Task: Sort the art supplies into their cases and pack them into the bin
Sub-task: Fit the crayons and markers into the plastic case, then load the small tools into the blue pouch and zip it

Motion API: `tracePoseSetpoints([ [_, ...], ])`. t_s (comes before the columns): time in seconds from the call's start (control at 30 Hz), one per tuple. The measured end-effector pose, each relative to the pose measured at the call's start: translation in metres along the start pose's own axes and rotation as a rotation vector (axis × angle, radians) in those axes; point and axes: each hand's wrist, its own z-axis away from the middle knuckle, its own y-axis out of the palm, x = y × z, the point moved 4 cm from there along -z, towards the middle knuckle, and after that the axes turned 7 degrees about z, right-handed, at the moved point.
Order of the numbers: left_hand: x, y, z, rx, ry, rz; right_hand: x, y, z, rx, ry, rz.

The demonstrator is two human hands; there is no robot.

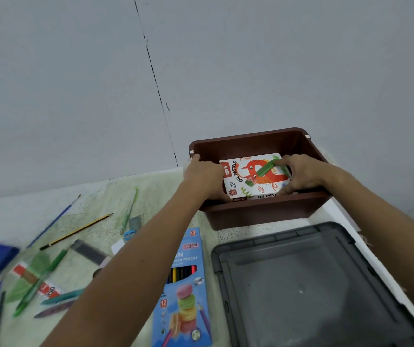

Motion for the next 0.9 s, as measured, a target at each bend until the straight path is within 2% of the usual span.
tracePoseSetpoints([
  [0.2, -0.004, -0.008, 0.004, 0.044, 0.015, -0.02, 0.0, 0.0, 0.0, 0.046, 0.034, -0.018],
  [0.3, 0.002, -0.024, 0.012, 0.055, 0.043, 0.247, 0.009, -0.007, 0.005, 0.084, 0.092, -0.053],
  [0.4, 0.024, -0.05, 0.04, -0.094, 0.035, 0.527, 0.044, -0.022, 0.014, -0.082, 0.034, -0.124],
  [0.5, 0.063, -0.057, 0.082, -0.231, -0.019, 0.598, 0.112, -0.023, 0.022, -0.269, -0.161, -0.275],
  [0.6, 0.117, -0.041, 0.134, -0.218, -0.121, 0.658, 0.195, -0.008, 0.021, -0.379, -0.34, -0.406],
  [0.67, 0.159, -0.027, 0.175, -0.223, -0.226, 0.694, 0.255, 0.012, 0.016, -0.349, -0.436, -0.461],
  [0.77, 0.23, -0.001, 0.242, -0.211, -0.424, 0.679, 0.348, 0.05, 0.01, -0.22, -0.574, -0.477],
  [0.9, 0.322, 0.043, 0.343, -0.082, -0.724, 0.589, 0.466, 0.105, 0.008, -0.06, -0.749, -0.429],
])
